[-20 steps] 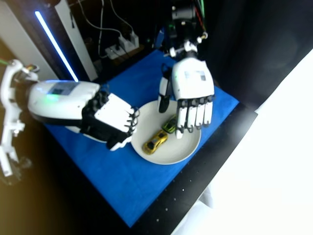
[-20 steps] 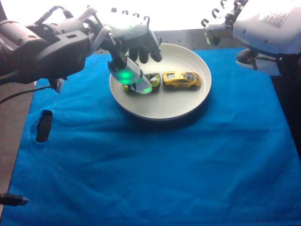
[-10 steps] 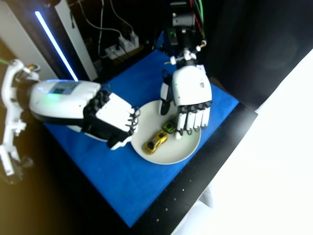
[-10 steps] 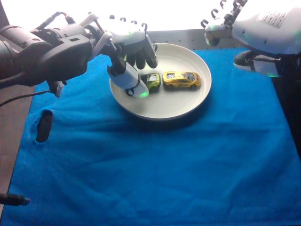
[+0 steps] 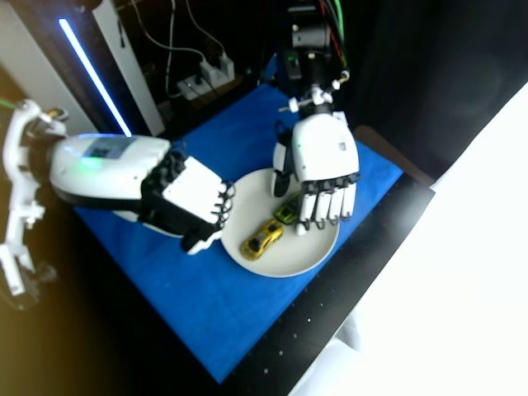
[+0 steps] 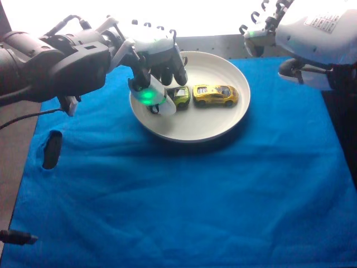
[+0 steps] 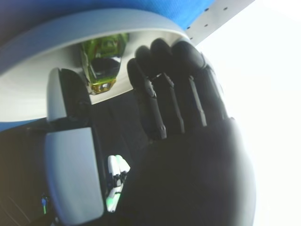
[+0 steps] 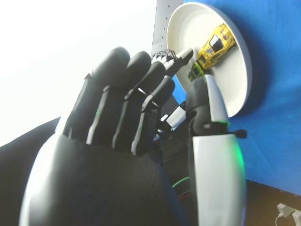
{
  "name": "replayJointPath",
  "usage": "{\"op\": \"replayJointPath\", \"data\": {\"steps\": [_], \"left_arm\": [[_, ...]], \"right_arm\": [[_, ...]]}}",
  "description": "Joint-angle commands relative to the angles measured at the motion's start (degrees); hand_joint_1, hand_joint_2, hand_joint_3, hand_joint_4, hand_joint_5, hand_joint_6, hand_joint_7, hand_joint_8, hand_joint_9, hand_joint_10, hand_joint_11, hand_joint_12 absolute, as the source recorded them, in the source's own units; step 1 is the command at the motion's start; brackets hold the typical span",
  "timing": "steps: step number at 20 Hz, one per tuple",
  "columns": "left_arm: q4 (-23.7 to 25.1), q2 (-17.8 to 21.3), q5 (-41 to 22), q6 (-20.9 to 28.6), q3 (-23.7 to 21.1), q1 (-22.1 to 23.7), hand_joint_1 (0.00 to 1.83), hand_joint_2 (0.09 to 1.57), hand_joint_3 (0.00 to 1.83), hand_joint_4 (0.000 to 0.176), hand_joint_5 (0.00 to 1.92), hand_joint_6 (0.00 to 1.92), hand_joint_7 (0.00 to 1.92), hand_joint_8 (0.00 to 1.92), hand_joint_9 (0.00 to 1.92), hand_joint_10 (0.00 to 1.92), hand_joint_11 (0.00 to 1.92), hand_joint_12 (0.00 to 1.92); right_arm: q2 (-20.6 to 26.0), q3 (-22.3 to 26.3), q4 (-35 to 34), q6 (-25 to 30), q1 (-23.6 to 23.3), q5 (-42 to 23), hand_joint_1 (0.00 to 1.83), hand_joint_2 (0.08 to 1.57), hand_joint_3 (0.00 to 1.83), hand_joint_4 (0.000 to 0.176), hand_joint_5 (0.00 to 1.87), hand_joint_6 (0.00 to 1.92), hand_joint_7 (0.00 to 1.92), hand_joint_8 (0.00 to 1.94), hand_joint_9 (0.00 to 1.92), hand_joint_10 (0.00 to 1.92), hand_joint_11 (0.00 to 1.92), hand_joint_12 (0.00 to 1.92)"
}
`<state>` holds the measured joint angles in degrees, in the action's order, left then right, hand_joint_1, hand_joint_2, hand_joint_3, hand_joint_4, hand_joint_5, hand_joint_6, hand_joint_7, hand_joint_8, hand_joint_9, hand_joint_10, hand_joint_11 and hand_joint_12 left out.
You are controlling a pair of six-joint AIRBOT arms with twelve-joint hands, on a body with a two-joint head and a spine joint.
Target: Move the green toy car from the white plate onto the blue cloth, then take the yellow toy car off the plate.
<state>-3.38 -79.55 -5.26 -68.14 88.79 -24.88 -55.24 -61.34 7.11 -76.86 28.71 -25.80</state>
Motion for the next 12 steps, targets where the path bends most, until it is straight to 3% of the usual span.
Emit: {"op": "replayJointPath", "data": {"steps": [1,3,4,5,8,9,10,11,12], "left_arm": [[-0.24,-0.34,-5.18,-0.11,0.48,0.12,1.0,1.0,0.0,0.0,0.84,0.01,0.69,0.69,0.59,1.01,0.44,1.61],[-0.24,-0.43,-5.08,-0.12,0.55,0.07,1.01,1.0,0.0,0.0,0.85,0.01,0.78,0.42,0.62,0.85,0.43,1.55],[-0.24,-0.44,-5.08,-0.12,0.55,0.05,1.01,1.0,0.0,0.0,0.85,0.01,0.78,0.42,0.62,0.85,0.43,1.55],[-0.24,-0.45,-5.08,-0.12,0.51,-0.06,1.07,1.01,0.0,0.0,0.91,0.02,0.8,0.6,0.64,1.09,0.5,1.68],[-0.39,-0.52,-5.08,-0.11,0.54,-0.36,1.11,1.05,0.0,0.0,0.94,0.02,0.81,0.72,0.7,1.15,0.55,1.7],[-0.57,-0.52,-5.08,-0.11,0.55,-0.42,1.22,1.14,0.01,0.0,0.85,0.78,0.93,1.15,0.79,1.31,0.68,1.77],[-0.7,-0.52,-5.09,-0.11,0.56,-0.46,1.23,1.17,0.0,0.0,0.82,0.94,0.92,1.32,0.84,1.42,0.75,1.8],[-0.83,-0.51,-5.09,-0.11,0.56,-0.46,1.24,1.17,0.0,0.0,0.83,1.0,0.91,1.34,0.79,1.41,0.69,1.81],[-0.91,-0.51,-5.15,-0.11,0.56,-0.46,1.21,1.17,0.0,0.0,0.89,0.99,0.86,1.37,0.72,1.4,0.51,1.84]], "right_arm": [[-0.2,0.06,-0.23,-0.41,-0.89,-6.65,1.19,1.09,0.0,0.0,0.63,0.87,0.75,0.89,0.69,1.25,0.57,1.7],[-0.22,0.09,-0.23,-0.41,-0.89,-6.65,1.16,1.09,0.0,0.0,0.64,0.81,0.78,0.88,0.72,1.25,0.61,1.71],[-0.22,0.1,-0.23,-0.41,-0.89,-6.65,1.16,1.09,0.0,0.0,0.64,0.81,0.78,0.88,0.72,1.25,0.61,1.71],[-0.22,0.1,-0.23,-0.41,-0.89,-6.65,1.21,1.08,0.0,0.0,0.63,0.78,0.74,0.86,0.67,1.22,0.54,1.7],[-0.22,0.17,-0.23,-0.41,-0.89,-6.65,1.21,1.08,0.0,0.0,0.64,0.78,0.74,0.86,0.68,1.24,0.56,1.71],[-0.22,0.2,-0.23,-0.41,-0.89,-6.65,1.23,1.07,0.0,0.0,0.64,0.78,0.74,0.88,0.68,1.26,0.59,1.71],[-0.22,0.21,-0.23,-0.41,-0.89,-6.65,1.24,1.07,0.0,0.0,0.63,0.8,0.74,0.89,0.69,1.25,0.6,1.7],[-0.22,0.21,-0.23,-0.41,-0.89,-6.65,1.23,1.07,0.0,0.0,0.64,0.78,0.74,0.84,0.69,1.2,0.61,1.67],[-0.22,0.21,-0.23,-0.41,-0.89,-6.66,1.23,1.07,0.0,0.0,0.66,0.77,0.76,0.8,0.7,1.19,0.6,1.67]]}}
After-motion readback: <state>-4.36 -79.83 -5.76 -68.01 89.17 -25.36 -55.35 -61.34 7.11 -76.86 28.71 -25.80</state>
